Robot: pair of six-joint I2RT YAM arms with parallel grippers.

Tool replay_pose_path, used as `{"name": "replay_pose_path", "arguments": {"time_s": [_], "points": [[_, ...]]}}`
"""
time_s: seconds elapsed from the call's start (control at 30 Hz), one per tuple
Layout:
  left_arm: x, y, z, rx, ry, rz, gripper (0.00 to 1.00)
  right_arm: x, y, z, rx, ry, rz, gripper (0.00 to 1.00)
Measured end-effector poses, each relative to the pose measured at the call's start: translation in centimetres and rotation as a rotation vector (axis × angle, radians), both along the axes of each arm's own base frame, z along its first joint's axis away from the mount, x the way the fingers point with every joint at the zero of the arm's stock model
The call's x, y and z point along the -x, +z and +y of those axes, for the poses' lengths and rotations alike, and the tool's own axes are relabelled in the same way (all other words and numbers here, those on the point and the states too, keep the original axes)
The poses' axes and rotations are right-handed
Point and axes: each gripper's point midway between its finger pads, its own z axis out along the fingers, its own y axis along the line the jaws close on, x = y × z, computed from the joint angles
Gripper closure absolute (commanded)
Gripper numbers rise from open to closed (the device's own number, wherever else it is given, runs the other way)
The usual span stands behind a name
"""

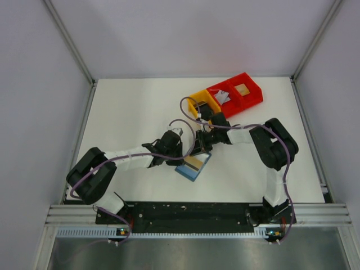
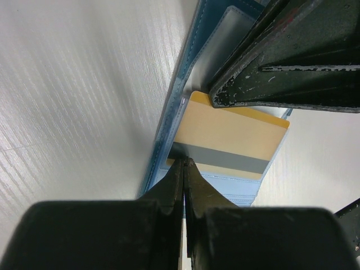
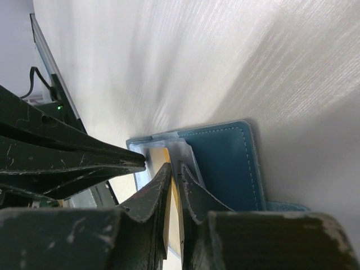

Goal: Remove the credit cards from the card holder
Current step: Remove the credit card from the card holder.

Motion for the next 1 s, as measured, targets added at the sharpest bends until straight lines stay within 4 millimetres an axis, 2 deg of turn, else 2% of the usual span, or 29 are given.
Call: {"name": "replay_pose_path", "arguments": {"time_s": [0.23, 0.3, 0.87, 0.9, 0.93, 1.0], "points": [[0.00, 0.00, 0.00, 0.000, -0.001, 0.000, 1.00, 0.27, 0.03, 0.16, -0.016, 0.015, 0.009, 0.94], [0.00, 0.00, 0.00, 0.000, -0.001, 0.000, 1.00, 0.30, -0.03, 0.18, -0.018, 0.017, 0.011, 1.00], [0.29, -0.01, 0.18, 0.000, -0.003, 0.004, 1.00, -0.49, 0.15, -0.41, -0.032, -0.004, 0.014, 1.00], [0.36, -0.02, 0.25, 0.000, -0.003, 0.004, 1.00, -0.57, 0.21, -0.40, -0.035, -0.006, 0.014, 1.00], [0.45, -0.03, 0.33, 0.000, -0.002, 0.005, 1.00, -0.64, 0.27, -0.36, -0.038, -0.006, 0.011, 0.92], [0.57, -0.07, 0.44, -0.002, -0.002, 0.007, 1.00, -0.60, 0.37, -0.30, -0.044, -0.005, 0.014, 0.83]]}}
